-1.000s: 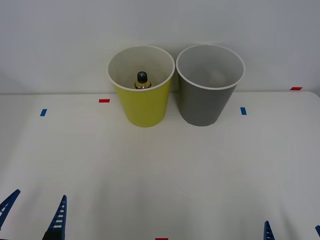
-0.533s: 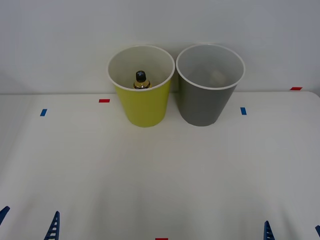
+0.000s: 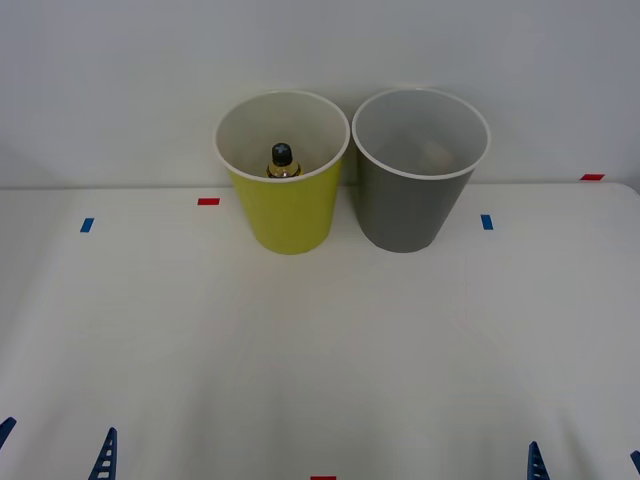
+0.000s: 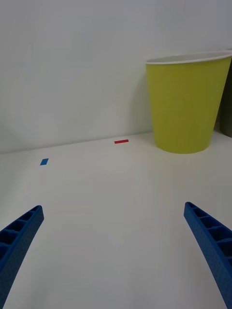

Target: Put cans in the gray bin and PET bottles in the light green bin.

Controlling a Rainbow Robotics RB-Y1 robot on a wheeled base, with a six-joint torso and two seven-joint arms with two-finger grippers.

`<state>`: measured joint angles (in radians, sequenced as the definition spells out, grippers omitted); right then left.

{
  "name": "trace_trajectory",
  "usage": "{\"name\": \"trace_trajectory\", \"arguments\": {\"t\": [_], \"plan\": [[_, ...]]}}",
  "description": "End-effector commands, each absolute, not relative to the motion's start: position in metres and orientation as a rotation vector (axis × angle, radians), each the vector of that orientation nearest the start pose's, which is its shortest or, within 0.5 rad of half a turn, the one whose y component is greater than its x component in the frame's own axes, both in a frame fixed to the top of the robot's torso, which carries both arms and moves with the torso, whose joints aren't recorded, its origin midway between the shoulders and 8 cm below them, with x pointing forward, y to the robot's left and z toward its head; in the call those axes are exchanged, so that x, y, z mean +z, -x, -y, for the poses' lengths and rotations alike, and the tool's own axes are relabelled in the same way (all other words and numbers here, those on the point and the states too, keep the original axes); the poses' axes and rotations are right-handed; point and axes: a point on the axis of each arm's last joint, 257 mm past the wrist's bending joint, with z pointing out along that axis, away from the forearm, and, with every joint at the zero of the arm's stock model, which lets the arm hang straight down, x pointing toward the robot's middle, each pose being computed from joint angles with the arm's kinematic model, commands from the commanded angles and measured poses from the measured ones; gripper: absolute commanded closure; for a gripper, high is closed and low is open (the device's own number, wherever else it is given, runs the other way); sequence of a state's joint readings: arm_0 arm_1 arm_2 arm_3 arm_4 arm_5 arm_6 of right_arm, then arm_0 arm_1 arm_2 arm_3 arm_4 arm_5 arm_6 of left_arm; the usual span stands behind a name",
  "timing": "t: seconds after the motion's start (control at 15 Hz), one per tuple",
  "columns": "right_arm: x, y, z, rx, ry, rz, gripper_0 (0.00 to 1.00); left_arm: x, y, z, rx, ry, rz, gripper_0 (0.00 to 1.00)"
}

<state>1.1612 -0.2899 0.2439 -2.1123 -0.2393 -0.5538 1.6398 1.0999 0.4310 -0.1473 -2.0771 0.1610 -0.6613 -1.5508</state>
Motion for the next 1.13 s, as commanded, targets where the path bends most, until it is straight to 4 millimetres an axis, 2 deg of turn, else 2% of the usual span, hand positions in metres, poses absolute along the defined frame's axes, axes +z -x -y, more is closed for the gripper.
{"name": "trace_trajectory", "arguments": {"t": [0.07, 1.13], "plan": [[-0.2478, -0.2058, 0.2768, -0.050, -0.093, -1.636, 0.00, -0.2200, -0.2160, -0.2931, 0.040, -0.117, -1.530, 0.00], [-0.2478, -0.2058, 0.2768, -0.050, -0.093, -1.636, 0.00, -0.2200, -0.2160, -0.2931, 0.040, -0.117, -1.530, 0.00]]}}
